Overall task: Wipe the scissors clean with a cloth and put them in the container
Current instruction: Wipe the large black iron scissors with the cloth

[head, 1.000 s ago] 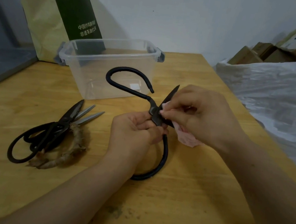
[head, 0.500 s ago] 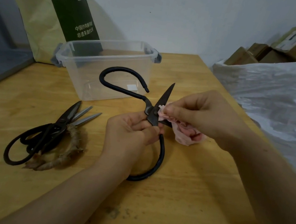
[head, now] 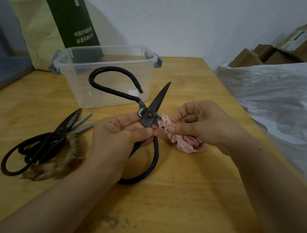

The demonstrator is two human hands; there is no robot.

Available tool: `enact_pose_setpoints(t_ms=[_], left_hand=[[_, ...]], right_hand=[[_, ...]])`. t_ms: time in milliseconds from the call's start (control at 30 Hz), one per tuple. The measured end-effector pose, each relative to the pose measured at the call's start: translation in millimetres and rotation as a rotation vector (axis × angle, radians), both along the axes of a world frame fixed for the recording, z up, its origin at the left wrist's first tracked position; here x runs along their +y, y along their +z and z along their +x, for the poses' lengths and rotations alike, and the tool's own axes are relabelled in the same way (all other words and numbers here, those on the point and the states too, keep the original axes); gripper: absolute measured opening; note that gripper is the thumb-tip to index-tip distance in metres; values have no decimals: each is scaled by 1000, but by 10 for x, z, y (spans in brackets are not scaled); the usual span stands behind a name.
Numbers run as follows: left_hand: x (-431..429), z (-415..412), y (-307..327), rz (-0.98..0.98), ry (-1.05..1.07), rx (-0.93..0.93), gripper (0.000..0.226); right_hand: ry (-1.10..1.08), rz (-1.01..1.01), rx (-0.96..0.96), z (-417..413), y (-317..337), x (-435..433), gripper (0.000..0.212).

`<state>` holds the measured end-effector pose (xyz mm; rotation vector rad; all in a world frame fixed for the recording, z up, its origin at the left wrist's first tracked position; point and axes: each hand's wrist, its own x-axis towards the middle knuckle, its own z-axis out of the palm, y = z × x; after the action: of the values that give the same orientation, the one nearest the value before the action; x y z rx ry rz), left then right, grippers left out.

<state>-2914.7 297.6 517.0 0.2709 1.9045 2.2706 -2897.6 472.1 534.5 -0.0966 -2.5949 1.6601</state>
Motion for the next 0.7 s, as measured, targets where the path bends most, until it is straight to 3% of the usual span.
enact_pose_setpoints(t_ms=[267,467,533,600,700], left_hand=[[-242,-182,173,106,174,-19,15],[-169,-169,124,50,160,98,22],[-144,-169,115,11,179,187,26],[-169,-201,78,-151,253,346,33],[-225,-219,37,-506,401,785,43]], right_hand=[[-94,74,-37,15,-42,114,12],[-213,-171,75,-23,16,3,8],[-199,-260,40,3,57,1,5],[-180,-322,-1,20,88,31,5],[-89,-389,-42,46,126,22,8]])
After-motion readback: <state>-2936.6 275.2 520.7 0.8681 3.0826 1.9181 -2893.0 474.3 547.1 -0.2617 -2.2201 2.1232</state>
